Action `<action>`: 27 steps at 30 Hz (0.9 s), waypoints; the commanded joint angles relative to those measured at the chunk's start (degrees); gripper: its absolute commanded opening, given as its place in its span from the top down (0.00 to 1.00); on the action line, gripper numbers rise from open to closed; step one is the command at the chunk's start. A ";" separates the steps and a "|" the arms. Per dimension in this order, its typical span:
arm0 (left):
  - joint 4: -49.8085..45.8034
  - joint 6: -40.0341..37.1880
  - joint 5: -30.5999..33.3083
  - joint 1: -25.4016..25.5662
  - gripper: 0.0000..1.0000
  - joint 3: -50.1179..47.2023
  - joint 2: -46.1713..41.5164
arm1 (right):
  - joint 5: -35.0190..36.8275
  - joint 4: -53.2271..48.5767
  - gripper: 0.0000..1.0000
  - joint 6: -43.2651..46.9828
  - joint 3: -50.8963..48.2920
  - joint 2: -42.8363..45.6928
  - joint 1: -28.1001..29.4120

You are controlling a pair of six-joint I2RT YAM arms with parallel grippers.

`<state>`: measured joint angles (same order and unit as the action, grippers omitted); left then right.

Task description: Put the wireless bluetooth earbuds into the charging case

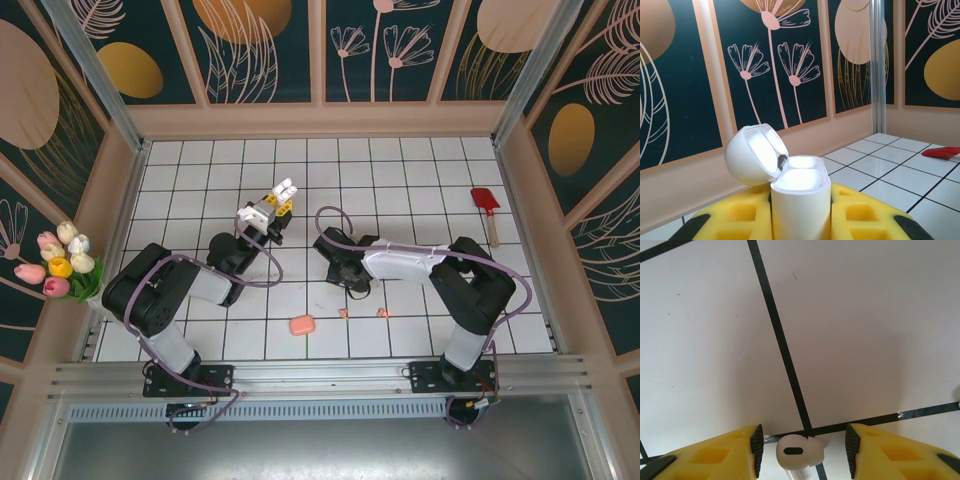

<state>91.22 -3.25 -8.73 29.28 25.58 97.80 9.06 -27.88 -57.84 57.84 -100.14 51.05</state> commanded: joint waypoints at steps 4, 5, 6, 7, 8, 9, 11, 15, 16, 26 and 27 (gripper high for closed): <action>13.69 -0.62 -1.03 0.34 1.00 -0.23 -0.51 | 0.64 0.18 0.52 -0.69 0.51 -1.80 0.37; 13.69 -0.62 -1.02 0.32 1.00 -0.27 -0.46 | 0.55 0.30 0.53 -0.63 0.53 -1.86 0.37; 13.68 -0.55 -0.98 0.28 1.00 -0.18 -0.42 | 0.44 0.35 0.53 -0.66 0.52 -1.87 0.37; 13.71 -0.50 -1.02 0.34 1.00 -0.19 -0.33 | 0.28 0.45 0.54 -0.55 0.52 -1.98 0.37; 13.68 -0.47 -1.10 0.34 1.00 -0.18 -0.34 | 0.18 0.46 0.55 -0.52 0.52 -1.91 0.41; 13.68 -0.45 -1.07 0.34 1.00 -0.18 -0.34 | 0.09 0.46 0.55 -0.56 0.51 -1.91 0.45; 13.64 -0.44 -1.09 0.33 1.00 -0.18 -0.25 | -0.09 0.54 0.56 -0.52 0.51 -1.80 0.56; 13.71 -0.32 -1.10 0.34 1.00 -0.10 -0.24 | -0.09 0.28 0.56 -0.52 0.73 -1.75 0.98; 13.67 -0.28 -1.11 0.33 1.00 -0.10 -0.26 | 0.04 0.20 0.56 -0.65 0.82 -1.81 1.14; 13.71 0.41 -1.02 0.34 1.00 -0.18 -0.27 | 0.48 -0.69 0.58 -0.66 1.92 -2.70 2.05; 13.68 0.42 -1.02 0.34 1.00 -0.18 -0.29 | 0.45 -0.73 0.58 -0.53 2.05 -2.85 2.06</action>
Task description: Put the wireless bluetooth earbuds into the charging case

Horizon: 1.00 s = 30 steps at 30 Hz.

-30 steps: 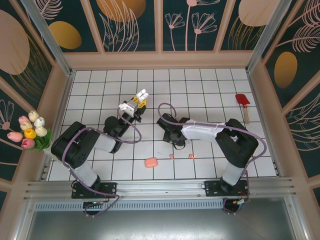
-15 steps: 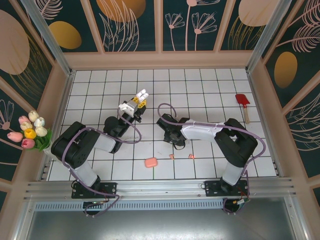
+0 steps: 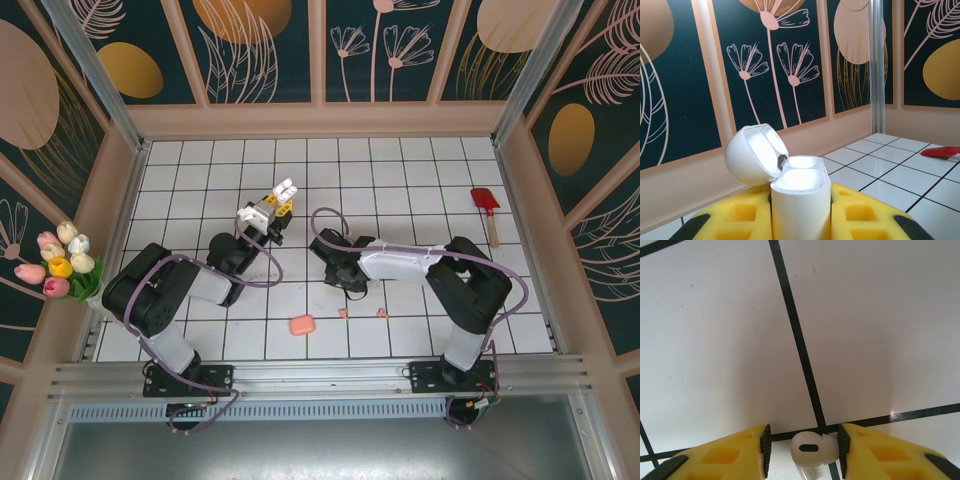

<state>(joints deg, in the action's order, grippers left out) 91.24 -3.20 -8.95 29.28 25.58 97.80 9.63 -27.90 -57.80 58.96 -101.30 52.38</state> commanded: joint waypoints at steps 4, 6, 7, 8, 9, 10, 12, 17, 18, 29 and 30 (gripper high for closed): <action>13.69 0.43 -0.81 0.34 1.00 -0.21 -0.24 | -0.09 -0.72 0.59 -0.60 1.04 -2.12 0.80; 13.63 0.55 -0.81 0.34 1.00 -0.26 -0.39 | 0.00 -0.68 0.59 -0.68 0.89 -2.34 0.79; 13.61 0.56 -0.81 0.33 1.00 -0.21 -0.38 | 0.00 -0.72 0.59 -0.65 0.87 -2.45 0.79; 13.66 0.52 -0.81 0.30 1.00 -0.21 -0.34 | -0.05 -0.73 0.60 -0.67 0.86 -2.58 0.79; 13.64 0.61 -0.81 0.32 1.00 -0.18 -0.34 | 0.00 -0.73 0.60 -0.67 0.72 -2.67 0.79; 13.62 0.60 -0.80 0.34 1.00 -0.19 -0.33 | 0.08 -0.69 0.61 -0.66 0.73 -2.73 0.79; 13.66 0.81 -0.89 0.30 1.00 -0.18 -0.24 | 0.13 -0.75 0.63 -0.73 0.70 -2.90 0.79; 13.70 1.09 -0.90 0.32 1.00 -0.10 -0.15 | 0.56 -0.96 0.68 -0.71 0.68 -2.85 0.97; 13.68 1.05 -0.89 0.34 1.00 -0.09 -0.16 | 0.66 -1.05 0.69 -0.71 0.68 -2.83 1.05; 13.65 1.37 -1.18 0.30 1.00 0.31 0.06 | 3.83 -0.80 0.71 -1.00 0.26 0.51 1.06; 13.63 1.36 -1.24 0.34 1.00 0.36 0.09 | 4.30 -0.81 0.71 -1.01 0.29 1.16 1.06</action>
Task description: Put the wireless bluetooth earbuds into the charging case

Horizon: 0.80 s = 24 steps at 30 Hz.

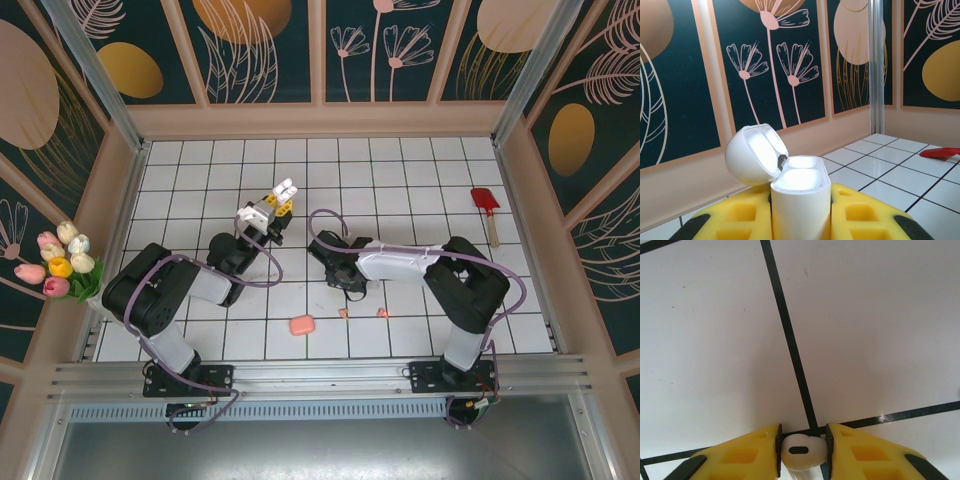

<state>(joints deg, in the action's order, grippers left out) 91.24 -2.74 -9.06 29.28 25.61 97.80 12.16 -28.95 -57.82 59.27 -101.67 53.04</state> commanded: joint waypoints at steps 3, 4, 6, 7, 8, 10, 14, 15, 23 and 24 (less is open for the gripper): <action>13.67 0.94 -1.40 0.34 1.00 0.45 0.02 | 3.27 0.46 0.71 -0.99 -0.32 3.15 0.24; 13.67 0.98 -1.49 0.31 1.00 0.41 0.05 | 3.70 0.57 0.71 -1.00 -0.47 3.75 0.15; 13.62 1.01 -1.62 0.39 1.00 0.49 0.08 | 4.59 0.98 0.71 -1.01 -0.88 5.14 -0.03; 13.62 0.99 -1.66 0.34 1.00 0.51 0.09 | 5.00 1.37 0.71 -0.89 -1.12 5.93 -0.19; 13.65 0.93 -1.73 0.34 1.00 0.50 0.02 | 5.28 1.64 0.71 -0.89 -1.27 6.61 -0.36; 13.53 0.96 -1.83 0.33 1.00 0.54 0.04 | 5.93 2.75 0.72 -0.41 -1.75 8.38 -0.87; 13.35 1.04 -2.10 0.36 1.00 0.67 0.02 | 6.91 4.79 0.71 0.75 -2.38 11.74 -1.83; 13.38 1.00 -2.15 0.30 1.00 0.76 0.05 | 7.23 5.40 0.72 1.24 -2.40 12.71 -2.04; 12.74 1.04 -3.29 0.34 1.00 1.01 0.02 | 8.70 11.84 0.72 7.13 -2.55 22.20 -4.97; 12.55 1.16 -3.46 0.34 1.00 1.15 0.05 | 8.64 13.02 0.72 8.19 -2.57 23.53 -5.42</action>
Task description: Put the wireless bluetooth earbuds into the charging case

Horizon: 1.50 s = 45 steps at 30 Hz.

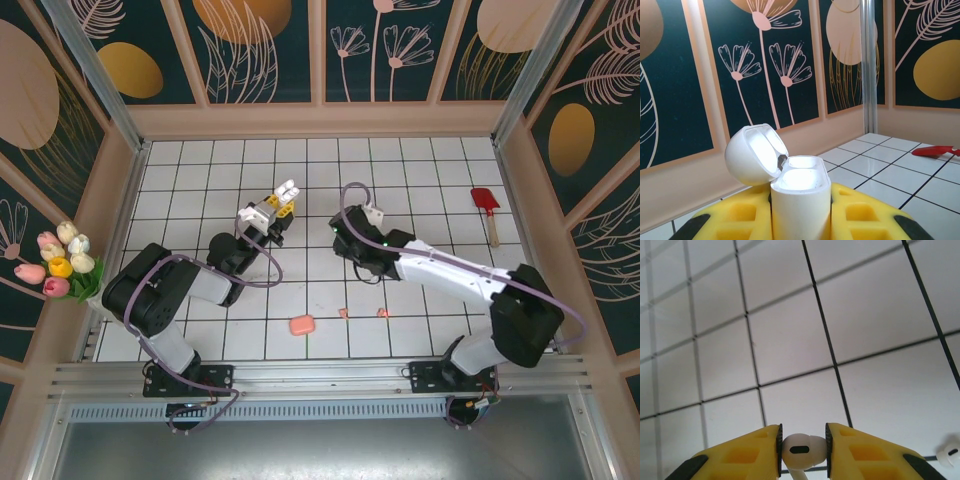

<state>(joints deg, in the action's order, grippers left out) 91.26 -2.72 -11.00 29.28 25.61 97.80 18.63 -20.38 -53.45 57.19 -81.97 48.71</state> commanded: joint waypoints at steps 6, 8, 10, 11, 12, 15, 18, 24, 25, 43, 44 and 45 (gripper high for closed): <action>11.34 2.02 -3.38 0.33 1.00 2.23 0.02 | -0.02 11.68 0.71 10.18 0.01 9.61 -3.76; 11.19 2.48 -4.13 0.34 1.00 2.73 0.05 | -1.32 14.40 0.71 12.47 0.34 10.59 -4.31; 11.22 2.95 -5.04 0.34 1.00 3.37 0.08 | -2.65 16.93 0.71 14.43 0.73 11.02 -4.66; 11.00 3.22 -5.69 0.34 1.00 3.78 1.57 | -3.41 18.39 0.71 15.29 0.95 11.05 -4.75; 10.97 3.57 -6.29 0.33 1.00 4.13 1.91 | -4.08 19.71 0.71 16.05 1.08 11.04 -4.76; 10.91 4.86 -8.34 0.34 1.00 5.17 2.69 | -6.67 24.42 0.72 17.95 1.17 10.74 -4.76; 11.21 6.03 -9.84 0.34 1.00 6.01 3.57 | -9.39 28.99 0.71 19.20 1.10 10.22 -4.76; 11.12 6.64 -11.27 0.42 1.00 7.44 4.56 | -14.40 38.21 0.72 20.90 -0.29 8.57 -4.68; 11.13 6.46 -11.43 0.42 1.00 7.60 4.57 | -15.40 39.86 0.72 21.18 -0.63 8.27 -4.59; 8.65 3.69 -10.36 1.04 1.00 9.56 3.78 | -21.01 55.87 0.72 20.89 -3.55 2.38 -3.62; 8.46 3.72 -10.36 1.04 1.00 9.64 3.70 | -21.01 56.31 0.72 20.78 -3.66 2.00 -3.49; 8.20 3.63 -10.37 1.04 1.00 9.72 3.55 | -21.01 56.81 0.72 20.70 -3.86 1.61 -3.49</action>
<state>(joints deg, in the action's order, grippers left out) 91.48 1.56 -21.17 30.02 33.93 101.91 -1.41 31.27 -32.93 54.19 -79.40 44.73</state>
